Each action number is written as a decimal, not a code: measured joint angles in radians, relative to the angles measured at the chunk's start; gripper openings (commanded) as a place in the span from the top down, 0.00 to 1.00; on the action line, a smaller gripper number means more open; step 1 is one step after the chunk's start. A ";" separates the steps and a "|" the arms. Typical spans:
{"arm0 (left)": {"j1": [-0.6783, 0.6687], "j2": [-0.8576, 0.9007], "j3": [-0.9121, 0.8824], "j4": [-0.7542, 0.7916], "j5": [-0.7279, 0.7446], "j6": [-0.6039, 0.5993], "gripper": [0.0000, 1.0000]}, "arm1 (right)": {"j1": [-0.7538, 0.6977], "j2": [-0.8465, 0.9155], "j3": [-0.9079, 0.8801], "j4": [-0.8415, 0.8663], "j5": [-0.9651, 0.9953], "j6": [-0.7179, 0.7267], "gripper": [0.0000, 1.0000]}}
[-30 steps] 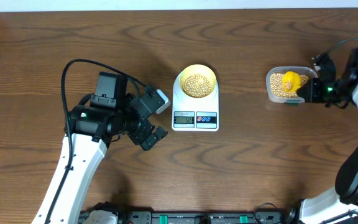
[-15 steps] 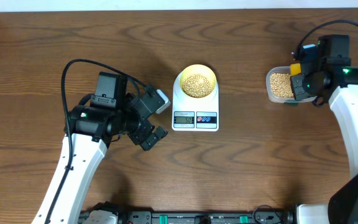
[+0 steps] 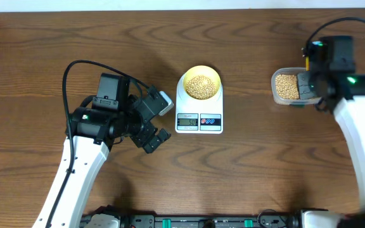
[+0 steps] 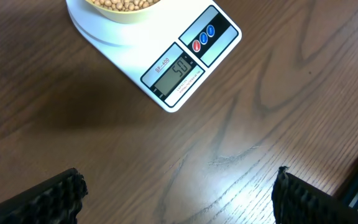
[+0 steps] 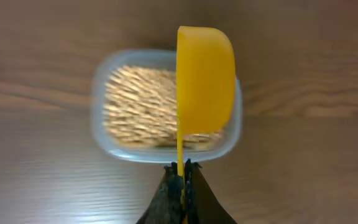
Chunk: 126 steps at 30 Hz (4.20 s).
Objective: Scoop item into bowl and weigh 50g on scale
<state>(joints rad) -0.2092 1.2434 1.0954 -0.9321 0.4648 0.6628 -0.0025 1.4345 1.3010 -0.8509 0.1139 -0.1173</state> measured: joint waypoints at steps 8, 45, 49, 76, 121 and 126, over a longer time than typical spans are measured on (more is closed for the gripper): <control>0.000 0.000 0.000 0.000 0.000 0.000 0.02 | -0.156 -0.232 0.018 -0.318 -0.400 0.042 0.99; 0.000 0.000 0.000 0.000 0.000 0.000 0.02 | -0.302 -0.200 -0.737 0.035 -0.723 0.301 0.01; 0.000 0.000 0.000 0.000 0.000 0.000 0.02 | -0.302 -0.200 -0.738 0.035 -0.657 0.361 0.01; 0.000 0.000 0.000 0.000 0.000 0.000 0.02 | -0.302 -0.200 -0.740 0.079 -0.524 0.631 0.01; 0.000 0.000 0.000 -0.001 0.000 0.000 0.02 | -0.267 -0.593 -0.741 0.316 -0.523 0.269 0.01; 0.000 0.000 0.000 0.000 0.000 0.000 0.02 | -0.229 -0.757 -0.742 0.270 -0.500 0.265 0.01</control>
<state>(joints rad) -0.2092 1.2434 1.0954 -0.9325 0.4648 0.6628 -0.2314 0.6777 0.5594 -0.5812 -0.3862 0.1474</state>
